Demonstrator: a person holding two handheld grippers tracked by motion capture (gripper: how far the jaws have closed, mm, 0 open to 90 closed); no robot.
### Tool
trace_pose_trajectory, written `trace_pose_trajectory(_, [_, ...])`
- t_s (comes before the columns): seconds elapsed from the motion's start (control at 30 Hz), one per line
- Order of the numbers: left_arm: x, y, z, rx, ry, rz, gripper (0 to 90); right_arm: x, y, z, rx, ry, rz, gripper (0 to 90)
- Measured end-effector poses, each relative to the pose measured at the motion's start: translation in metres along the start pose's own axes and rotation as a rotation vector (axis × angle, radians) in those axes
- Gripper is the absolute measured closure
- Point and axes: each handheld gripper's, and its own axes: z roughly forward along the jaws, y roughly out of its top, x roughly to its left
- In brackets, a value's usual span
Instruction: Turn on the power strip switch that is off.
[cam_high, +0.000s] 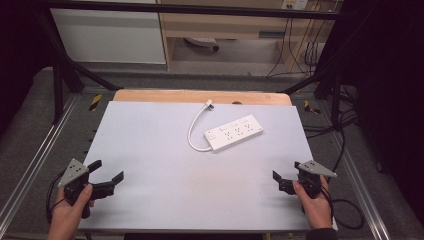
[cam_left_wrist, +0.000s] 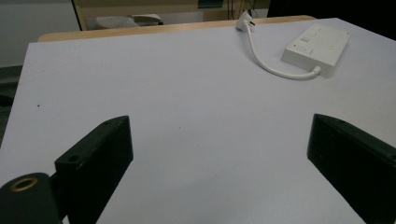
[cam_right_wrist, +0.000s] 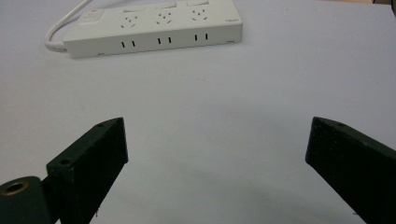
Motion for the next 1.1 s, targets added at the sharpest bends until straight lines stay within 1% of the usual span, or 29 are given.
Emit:
trace_pose_trajectory(0.1, [0.000, 0.000, 0.000, 0.000, -0.002, 0.004, 6.9, -0.002, -0.001, 0.000, 0.003, 0.006, 0.013, 6.1])
trace_pose_trajectory(0.23, [0.000, 0.000, 0.000, 0.004, -0.007, 0.003, 6.8, -0.002, -0.001, 0.001, 0.003, 0.014, 0.012, 5.9])
trace_pose_trajectory(0.37, [0.000, 0.000, 0.001, 0.011, -0.012, 0.009, 6.8, 0.001, 0.001, 0.003, 0.023, 0.037, 0.010, 4.6])
trace_pose_trajectory(0.43, [0.000, 0.000, 0.001, 0.011, -0.011, 0.014, 6.8, 0.002, 0.002, 0.004, 0.027, 0.052, 0.020, 4.1])
trace_pose_trajectory(0.6, [0.000, -0.001, 0.002, 0.022, -0.008, 0.015, 6.8, 0.003, 0.004, 0.009, 0.041, 0.067, 0.017, 3.9])
trace_pose_trajectory(0.67, [0.001, -0.002, 0.002, 0.026, -0.011, 0.009, 6.9, 0.004, 0.007, 0.012, 0.049, 0.074, 0.020, 3.6])
trace_pose_trajectory(0.7, [0.001, -0.002, 0.002, 0.029, -0.020, 0.001, 7.1, 0.004, 0.007, 0.013, 0.048, 0.075, 0.019, 3.4])
trace_pose_trajectory(0.77, [0.002, -0.003, 0.002, 0.024, -0.053, -0.034, 6.7, 0.004, 0.008, 0.014, 0.048, 0.086, 0.031, 3.3])
trace_pose_trajectory(0.8, [0.002, -0.003, 0.002, 0.022, -0.058, -0.045, 6.4, 0.004, 0.009, 0.014, 0.049, 0.094, 0.034, 3.2])
trace_pose_trajectory(0.87, [0.003, -0.004, 0.001, 0.021, -0.052, -0.047, 6.5, 0.004, 0.010, 0.014, 0.046, 0.096, 0.033, 3.2])
trace_pose_trajectory(1.07, [0.004, -0.005, 0.000, 0.029, -0.032, -0.027, 7.2, 0.007, 0.017, 0.013, 0.034, 0.091, 0.041, 3.2])
trace_pose_trajectory(1.1, [0.004, -0.005, 0.000, 0.029, -0.032, -0.028, 7.2, 0.009, 0.019, 0.013, 0.039, 0.088, 0.030, 3.2])
